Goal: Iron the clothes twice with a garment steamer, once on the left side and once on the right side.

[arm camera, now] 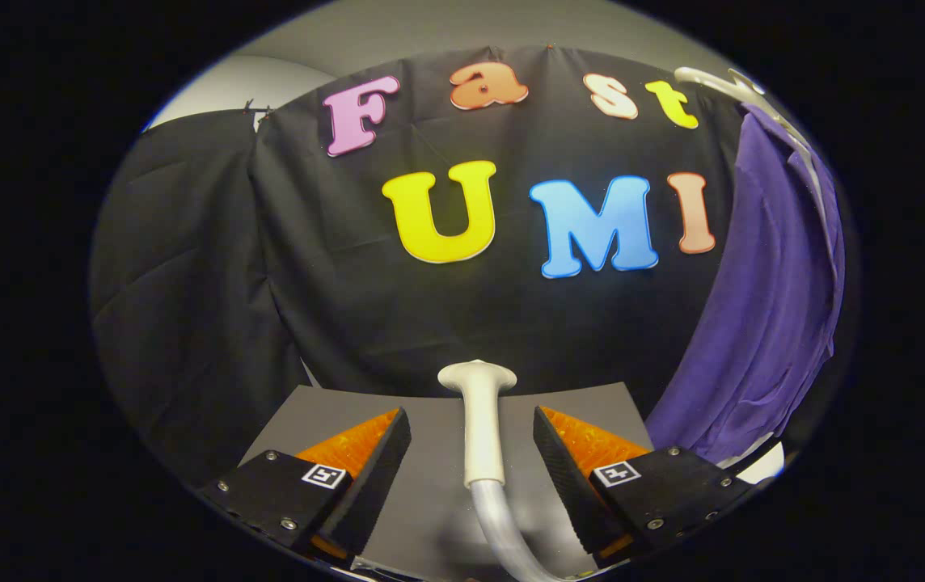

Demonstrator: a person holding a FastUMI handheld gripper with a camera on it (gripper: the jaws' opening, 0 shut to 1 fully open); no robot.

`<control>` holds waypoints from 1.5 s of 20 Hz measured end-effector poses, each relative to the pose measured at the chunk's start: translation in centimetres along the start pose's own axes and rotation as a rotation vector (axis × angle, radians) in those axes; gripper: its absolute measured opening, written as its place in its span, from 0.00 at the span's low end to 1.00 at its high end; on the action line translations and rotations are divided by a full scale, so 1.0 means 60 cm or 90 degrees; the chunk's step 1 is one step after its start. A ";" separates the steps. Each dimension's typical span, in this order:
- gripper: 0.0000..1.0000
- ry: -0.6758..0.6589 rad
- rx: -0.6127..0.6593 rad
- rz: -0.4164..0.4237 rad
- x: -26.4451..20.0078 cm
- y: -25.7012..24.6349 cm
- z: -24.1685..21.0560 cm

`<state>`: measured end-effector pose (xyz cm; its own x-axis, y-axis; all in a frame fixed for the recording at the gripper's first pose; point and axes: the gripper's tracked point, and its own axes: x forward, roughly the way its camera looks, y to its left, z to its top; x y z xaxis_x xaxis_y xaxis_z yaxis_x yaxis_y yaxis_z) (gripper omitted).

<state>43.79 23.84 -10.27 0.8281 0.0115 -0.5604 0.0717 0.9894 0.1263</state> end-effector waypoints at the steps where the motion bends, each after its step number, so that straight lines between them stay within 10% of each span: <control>1: 0.95 0.022 0.013 -0.008 0.029 -0.001 -0.002; 15: 0.91 0.211 0.093 -0.056 0.196 -0.013 -0.085; 20: 0.55 0.231 0.085 -0.088 0.197 -0.031 -0.099; 30: 0.36 0.208 0.089 -0.132 0.187 -0.032 -0.101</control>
<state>49.59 22.93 -21.77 0.5701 -0.1182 -0.8131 0.3123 0.9465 0.0814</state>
